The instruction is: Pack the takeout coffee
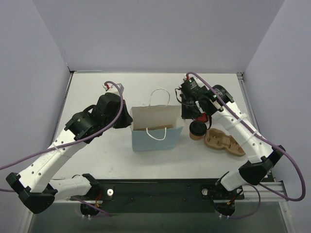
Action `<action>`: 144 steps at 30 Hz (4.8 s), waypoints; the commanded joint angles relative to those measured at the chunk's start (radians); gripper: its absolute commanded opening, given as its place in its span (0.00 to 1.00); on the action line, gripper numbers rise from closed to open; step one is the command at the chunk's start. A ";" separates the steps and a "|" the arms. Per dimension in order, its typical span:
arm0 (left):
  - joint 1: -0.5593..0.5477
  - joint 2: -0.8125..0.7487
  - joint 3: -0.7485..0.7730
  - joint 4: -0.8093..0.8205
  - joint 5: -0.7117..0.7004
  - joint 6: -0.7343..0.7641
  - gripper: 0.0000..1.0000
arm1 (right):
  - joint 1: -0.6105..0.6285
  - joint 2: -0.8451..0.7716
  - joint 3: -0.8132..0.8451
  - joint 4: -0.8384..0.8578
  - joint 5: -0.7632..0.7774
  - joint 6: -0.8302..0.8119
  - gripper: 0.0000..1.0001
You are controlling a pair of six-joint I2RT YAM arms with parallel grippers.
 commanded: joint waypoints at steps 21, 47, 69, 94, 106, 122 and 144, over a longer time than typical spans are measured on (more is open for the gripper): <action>0.093 0.004 0.134 -0.166 0.019 0.089 0.51 | 0.160 -0.016 0.078 -0.079 0.091 0.178 0.34; 0.119 0.064 0.137 -0.098 0.030 0.197 0.46 | 0.091 -0.121 0.111 -0.077 0.144 0.089 0.42; 0.159 -0.031 0.016 0.035 0.205 0.242 0.00 | -0.239 -0.228 -0.247 0.153 -0.099 -0.266 0.66; 0.165 -0.473 -0.413 0.411 0.432 0.405 0.00 | -0.308 -0.090 -0.520 0.398 -0.121 -0.474 0.83; 0.165 -0.596 -0.521 0.402 0.443 0.353 0.00 | -0.322 -0.159 -0.653 0.490 -0.150 -0.491 0.84; 0.165 -0.642 -0.498 0.304 0.427 0.375 0.00 | -0.343 -0.107 -0.652 0.521 -0.187 -0.472 0.84; 0.165 -0.631 -0.490 0.278 0.414 0.379 0.00 | -0.343 -0.089 -0.658 0.529 -0.132 -0.448 0.81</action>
